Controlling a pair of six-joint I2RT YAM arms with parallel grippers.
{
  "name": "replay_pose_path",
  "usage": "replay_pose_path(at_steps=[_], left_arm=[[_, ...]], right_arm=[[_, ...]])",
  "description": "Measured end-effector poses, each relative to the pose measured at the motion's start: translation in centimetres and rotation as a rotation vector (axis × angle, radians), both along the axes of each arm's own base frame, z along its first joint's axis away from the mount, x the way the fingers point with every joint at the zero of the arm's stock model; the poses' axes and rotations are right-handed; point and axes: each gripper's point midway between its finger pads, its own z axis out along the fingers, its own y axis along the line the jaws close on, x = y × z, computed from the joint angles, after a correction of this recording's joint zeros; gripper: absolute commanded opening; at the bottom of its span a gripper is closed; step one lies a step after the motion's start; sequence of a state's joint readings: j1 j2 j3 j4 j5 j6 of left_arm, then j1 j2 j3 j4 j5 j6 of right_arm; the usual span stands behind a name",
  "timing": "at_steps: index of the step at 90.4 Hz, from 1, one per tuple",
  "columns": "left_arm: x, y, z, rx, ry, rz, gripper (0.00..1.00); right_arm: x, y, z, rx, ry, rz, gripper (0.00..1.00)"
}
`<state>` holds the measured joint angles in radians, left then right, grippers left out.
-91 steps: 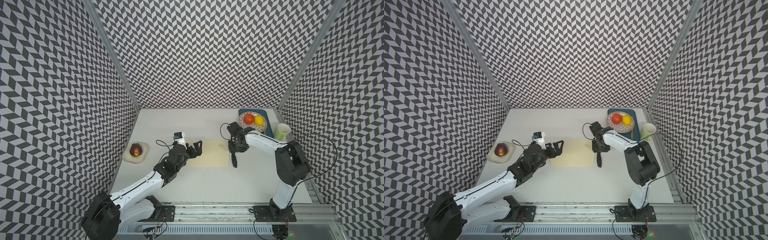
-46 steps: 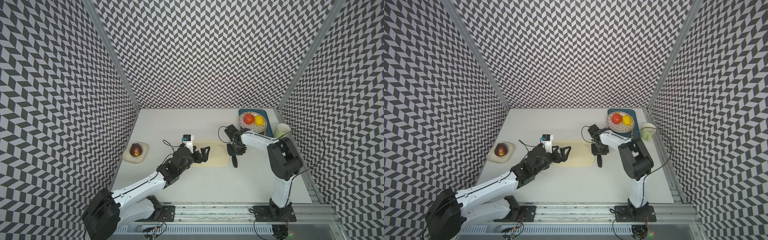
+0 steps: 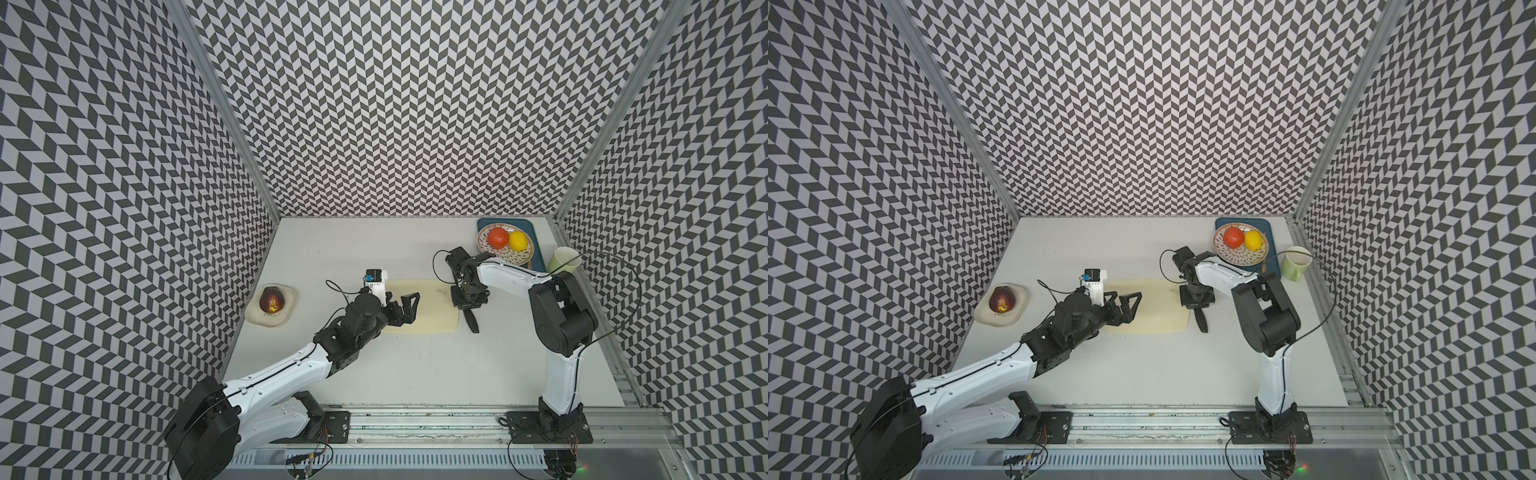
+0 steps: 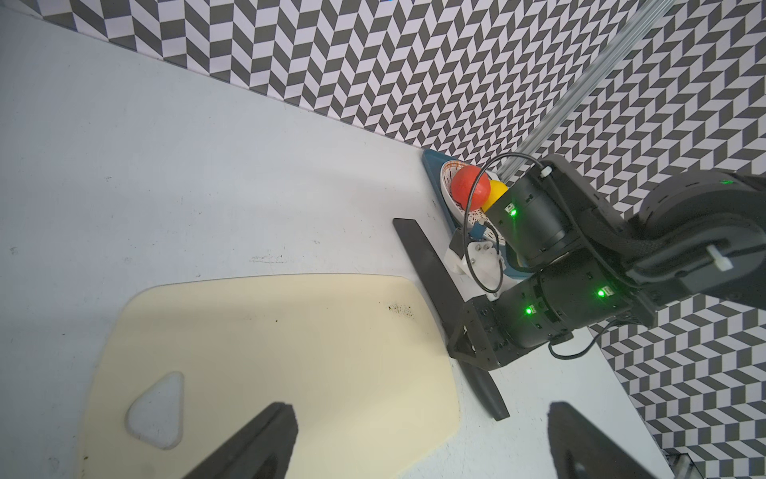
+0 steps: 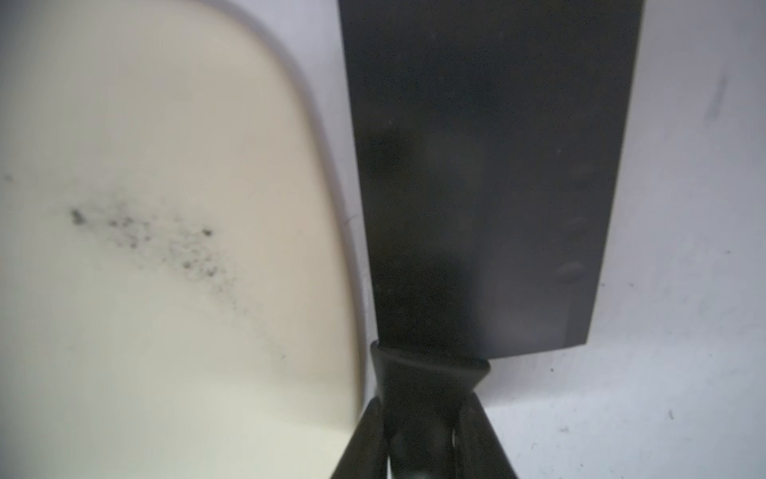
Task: Align the knife with the edge of the cutting board
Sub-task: Pick up the knife at the center of the board.
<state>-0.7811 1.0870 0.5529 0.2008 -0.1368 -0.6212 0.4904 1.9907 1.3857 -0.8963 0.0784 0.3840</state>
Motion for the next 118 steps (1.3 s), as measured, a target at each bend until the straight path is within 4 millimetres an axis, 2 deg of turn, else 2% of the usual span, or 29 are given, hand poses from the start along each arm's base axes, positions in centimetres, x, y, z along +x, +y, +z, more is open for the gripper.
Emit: replay_pose_path(at_steps=[23,42,74,104,118], left_arm=[[0.1,0.0,-0.3,0.006,0.006,0.002,1.0],[0.1,0.1,-0.3,0.008,0.004,0.009,1.0],[0.3,0.2,-0.7,0.02,0.011,0.021,1.0],[0.6,0.7,-0.7,0.027,0.006,0.053,1.0],[0.7,2.1,-0.5,0.035,0.012,0.119,1.0]], right_arm=[[0.1,-0.1,0.1,-0.006,-0.005,-0.002,0.15],[0.2,-0.3,0.3,-0.016,-0.014,-0.006,0.14],[-0.1,-0.5,2.6,-0.038,-0.061,-0.016,0.14],[-1.9,2.4,3.8,-0.025,-0.079,-0.016,0.14],[-2.7,4.4,4.6,0.015,-0.1,-0.037,0.15]])
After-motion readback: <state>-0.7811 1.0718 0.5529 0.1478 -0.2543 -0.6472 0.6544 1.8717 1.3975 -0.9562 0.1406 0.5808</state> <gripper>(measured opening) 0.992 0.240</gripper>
